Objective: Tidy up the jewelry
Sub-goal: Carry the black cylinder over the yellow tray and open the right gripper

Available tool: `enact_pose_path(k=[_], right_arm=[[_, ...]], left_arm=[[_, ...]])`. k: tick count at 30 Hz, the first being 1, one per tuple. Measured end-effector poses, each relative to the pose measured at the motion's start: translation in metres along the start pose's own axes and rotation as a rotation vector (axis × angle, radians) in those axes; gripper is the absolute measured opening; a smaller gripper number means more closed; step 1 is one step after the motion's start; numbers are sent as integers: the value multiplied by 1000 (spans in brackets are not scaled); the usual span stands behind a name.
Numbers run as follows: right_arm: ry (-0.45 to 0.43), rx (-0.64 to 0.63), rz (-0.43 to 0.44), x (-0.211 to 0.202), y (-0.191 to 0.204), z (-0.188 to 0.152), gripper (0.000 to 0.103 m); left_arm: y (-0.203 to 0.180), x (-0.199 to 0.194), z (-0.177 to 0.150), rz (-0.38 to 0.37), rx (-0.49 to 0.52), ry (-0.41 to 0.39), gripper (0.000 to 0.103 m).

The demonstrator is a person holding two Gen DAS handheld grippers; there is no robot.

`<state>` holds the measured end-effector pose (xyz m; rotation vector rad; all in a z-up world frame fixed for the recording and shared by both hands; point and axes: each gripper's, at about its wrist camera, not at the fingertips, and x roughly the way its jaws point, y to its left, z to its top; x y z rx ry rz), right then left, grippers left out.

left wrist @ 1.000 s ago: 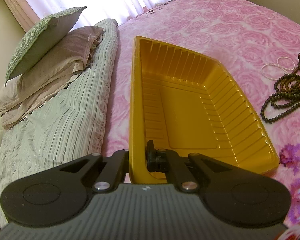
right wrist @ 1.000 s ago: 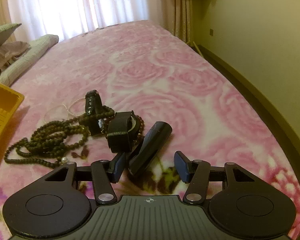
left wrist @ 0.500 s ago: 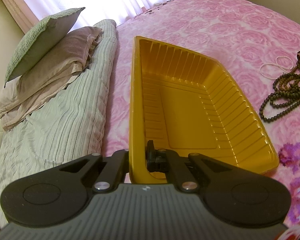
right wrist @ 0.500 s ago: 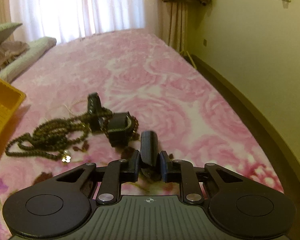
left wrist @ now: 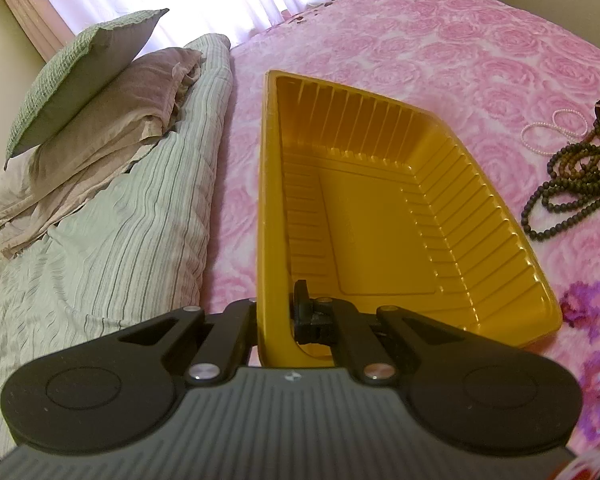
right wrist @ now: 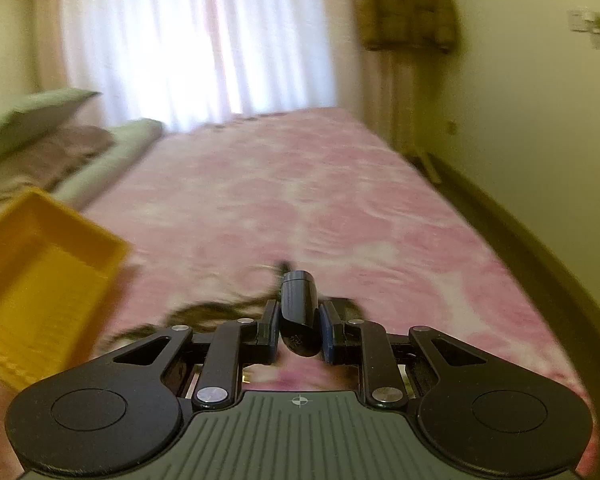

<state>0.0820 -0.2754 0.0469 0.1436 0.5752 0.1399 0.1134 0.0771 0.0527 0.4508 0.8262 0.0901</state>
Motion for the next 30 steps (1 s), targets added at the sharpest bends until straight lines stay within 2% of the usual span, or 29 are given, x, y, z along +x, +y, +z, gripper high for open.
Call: enact_pose_path(k=[9,13,18,24,28,30], right_arm=[[96,-62,362,49,104,4,21],[135,-106,446,71,142,0,21],[188,-129,470,96,169,-10,21],[252,-92,530,106,175,-20,21],[242,-60,501,103,158,-20,34],[233,-44,470,97,143,-20,38]], left_arm=[[1,1,-1,-7,2,2,2],[1,2,-2,-9,4,1,2],[3,3,-3,-15,1,2,2],[3,4,-3,-17,-1,2,2],[2,4,-4,-20,-1,3,2],[2,4,-3,-20,-3,2,2]])
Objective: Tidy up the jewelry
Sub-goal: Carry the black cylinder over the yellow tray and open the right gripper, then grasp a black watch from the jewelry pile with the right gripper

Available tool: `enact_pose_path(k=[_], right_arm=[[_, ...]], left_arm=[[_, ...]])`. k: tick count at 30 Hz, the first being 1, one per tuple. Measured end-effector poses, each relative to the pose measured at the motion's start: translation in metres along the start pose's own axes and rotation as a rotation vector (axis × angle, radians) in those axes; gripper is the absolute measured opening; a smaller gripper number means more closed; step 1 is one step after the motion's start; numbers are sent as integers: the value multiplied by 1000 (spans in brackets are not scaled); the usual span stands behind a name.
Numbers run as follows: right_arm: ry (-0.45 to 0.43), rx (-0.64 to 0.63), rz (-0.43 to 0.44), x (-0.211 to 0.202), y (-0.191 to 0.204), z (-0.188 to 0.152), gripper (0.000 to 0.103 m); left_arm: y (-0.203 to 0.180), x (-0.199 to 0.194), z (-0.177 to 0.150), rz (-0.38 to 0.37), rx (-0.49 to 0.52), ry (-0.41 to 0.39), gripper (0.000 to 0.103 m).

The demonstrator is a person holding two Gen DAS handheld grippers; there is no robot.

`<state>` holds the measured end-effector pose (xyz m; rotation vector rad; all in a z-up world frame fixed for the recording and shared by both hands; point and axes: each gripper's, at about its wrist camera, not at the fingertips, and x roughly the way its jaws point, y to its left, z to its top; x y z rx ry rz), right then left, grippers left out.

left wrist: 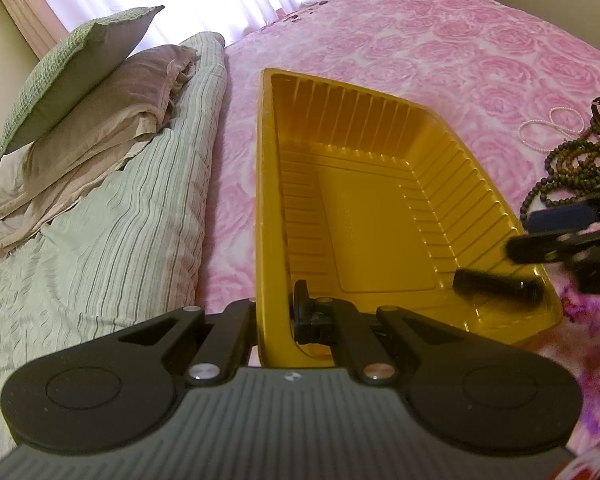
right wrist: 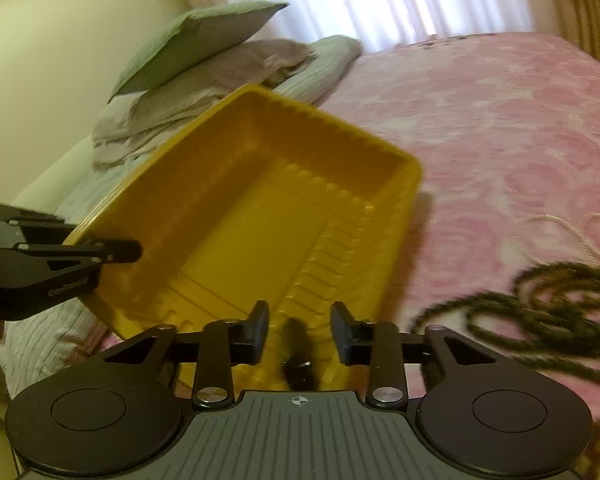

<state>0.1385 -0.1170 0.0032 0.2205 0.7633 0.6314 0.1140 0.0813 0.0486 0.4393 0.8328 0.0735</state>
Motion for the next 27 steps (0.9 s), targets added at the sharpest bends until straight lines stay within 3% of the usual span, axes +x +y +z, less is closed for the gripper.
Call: enact_pose_path(k=[17,27], right_arm=[[-104,53,-476,-109,-101,-49,41],[-143,57,-572,-120,-135,-40,41]], left_arm=[[-2,-2,-1,4,-5,-4,2],[-3,-3,-1,7,-4,-2,2]])
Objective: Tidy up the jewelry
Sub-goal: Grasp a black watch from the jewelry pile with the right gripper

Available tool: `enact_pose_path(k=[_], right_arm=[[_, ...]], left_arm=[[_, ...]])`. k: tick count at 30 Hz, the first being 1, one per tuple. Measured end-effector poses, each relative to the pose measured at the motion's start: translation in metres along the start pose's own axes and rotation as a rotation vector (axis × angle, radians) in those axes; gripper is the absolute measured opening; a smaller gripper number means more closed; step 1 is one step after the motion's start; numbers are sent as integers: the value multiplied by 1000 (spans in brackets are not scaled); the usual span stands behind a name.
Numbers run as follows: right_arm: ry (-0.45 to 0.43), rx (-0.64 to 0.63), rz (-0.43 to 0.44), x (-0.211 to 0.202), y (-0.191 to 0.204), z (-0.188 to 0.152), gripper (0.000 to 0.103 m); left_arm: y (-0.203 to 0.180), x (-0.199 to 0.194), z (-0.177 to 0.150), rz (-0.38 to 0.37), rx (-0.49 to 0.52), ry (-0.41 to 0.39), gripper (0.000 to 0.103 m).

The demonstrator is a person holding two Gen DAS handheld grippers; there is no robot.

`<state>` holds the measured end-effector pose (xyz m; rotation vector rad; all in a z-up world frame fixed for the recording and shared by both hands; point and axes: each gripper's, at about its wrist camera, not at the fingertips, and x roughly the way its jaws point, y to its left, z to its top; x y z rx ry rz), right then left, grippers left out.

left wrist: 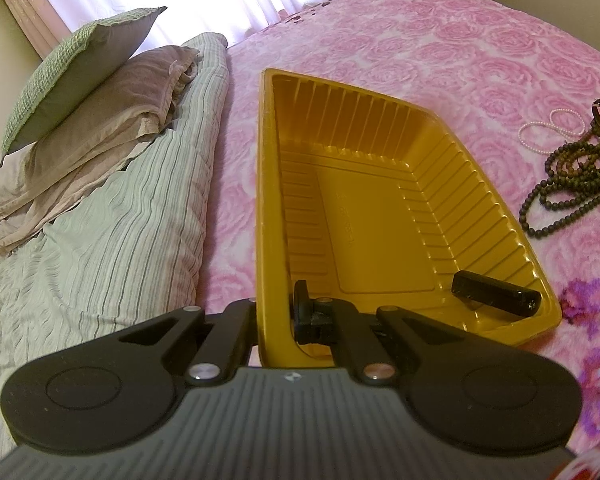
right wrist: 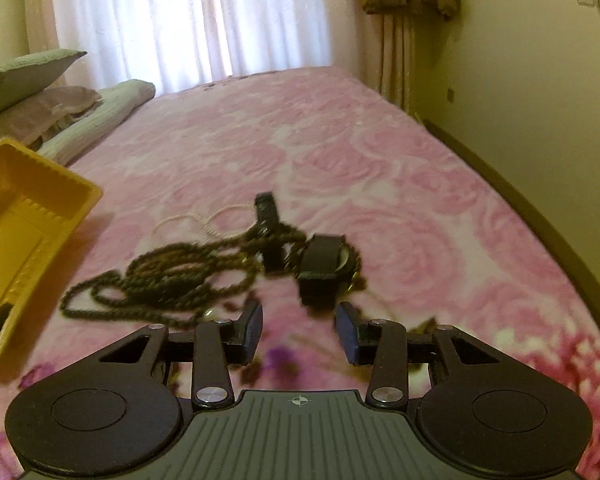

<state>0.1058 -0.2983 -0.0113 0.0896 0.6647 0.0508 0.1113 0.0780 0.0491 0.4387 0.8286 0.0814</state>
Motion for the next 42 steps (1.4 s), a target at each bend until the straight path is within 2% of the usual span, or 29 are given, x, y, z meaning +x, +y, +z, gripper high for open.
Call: enact_pose_path(k=[11,12,13,27,36,42], right_arm=[[24,1,4,31,-13,13,40],[24,-5,4,31,-13,13,36],[24,-10,6,30,-13,14,23],[-64,-23,18,-10,-7,36,22],[-103,-62,100,-28,21,53,22],[-102,-94,256,-25,70,68,22]], left_arm=[[1,-1,0,2,1,2,2],[1,-1,0,1,-1,2,2],[1,-1,0,1,-2,2,2],[2,-1,0,0,-7,2,2],[3,-1,0,-2,-8,0,2],[2,0,0,-4,-11,-1,2]])
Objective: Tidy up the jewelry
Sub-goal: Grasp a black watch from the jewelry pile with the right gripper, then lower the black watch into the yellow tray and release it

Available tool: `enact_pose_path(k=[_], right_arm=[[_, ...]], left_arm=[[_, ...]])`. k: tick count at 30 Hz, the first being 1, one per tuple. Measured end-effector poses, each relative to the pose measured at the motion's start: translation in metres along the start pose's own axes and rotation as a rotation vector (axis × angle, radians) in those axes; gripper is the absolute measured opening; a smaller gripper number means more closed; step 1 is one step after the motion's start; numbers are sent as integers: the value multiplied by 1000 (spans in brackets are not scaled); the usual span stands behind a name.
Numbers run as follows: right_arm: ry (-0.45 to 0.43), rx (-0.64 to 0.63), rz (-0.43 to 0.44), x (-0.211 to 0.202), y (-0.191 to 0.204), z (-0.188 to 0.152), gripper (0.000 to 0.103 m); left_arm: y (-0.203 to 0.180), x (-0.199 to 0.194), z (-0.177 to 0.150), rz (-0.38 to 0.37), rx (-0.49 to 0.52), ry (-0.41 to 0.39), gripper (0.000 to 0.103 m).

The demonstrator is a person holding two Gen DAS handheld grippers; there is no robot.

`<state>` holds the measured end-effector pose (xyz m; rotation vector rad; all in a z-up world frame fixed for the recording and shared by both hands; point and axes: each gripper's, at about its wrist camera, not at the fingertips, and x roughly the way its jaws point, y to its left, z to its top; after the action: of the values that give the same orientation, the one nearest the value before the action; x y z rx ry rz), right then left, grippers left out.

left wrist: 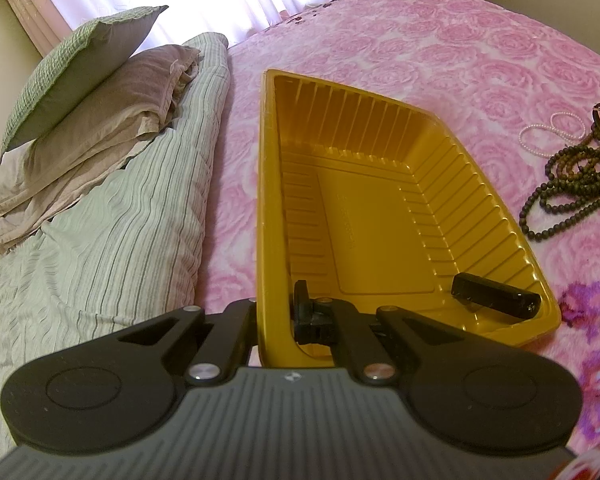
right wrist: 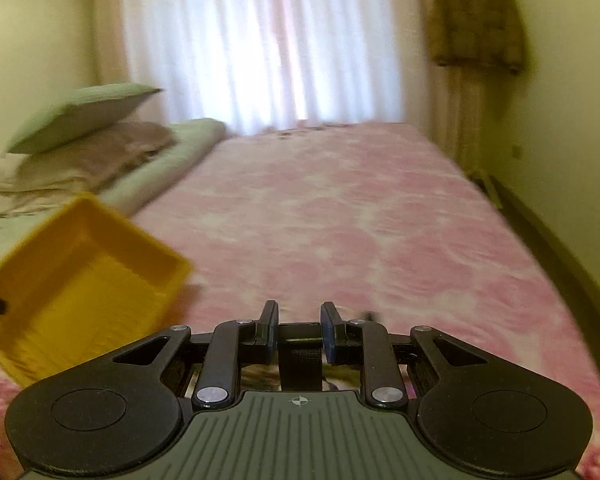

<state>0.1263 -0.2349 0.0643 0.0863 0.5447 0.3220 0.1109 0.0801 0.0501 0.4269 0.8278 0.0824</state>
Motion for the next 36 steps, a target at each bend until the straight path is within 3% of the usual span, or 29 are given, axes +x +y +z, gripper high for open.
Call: enact_pose_path(k=[5,10,16,22,24,26,28,36], right_arm=[[24,21,193,28,48,15,22],[58,-32,318,56,96,16,22],[131,-49,365,88,122,8,22],[131,-71,401,90,131,5,23],[115,-68,389,87,126,6,26],[104,-56,369,80,115,5,39],[94,-41,323,71,99,-1,44],[111,36,34,33,10,-49,45]], left_arm=[[0,0,0,0,0,0,2],[-1,0,-1,-2,2,-4,2],[-1,0,-1,-4,0,-3,2],[-2,0,-2,-6,-2,-3,3],[-2,1,-2,-6,0,-3,2],[-2,1,-2,-8,-3,-3,2],[-2,1,-2,-8,-2,-3,2],[-1,1,-2,-7,-3,-3,2]])
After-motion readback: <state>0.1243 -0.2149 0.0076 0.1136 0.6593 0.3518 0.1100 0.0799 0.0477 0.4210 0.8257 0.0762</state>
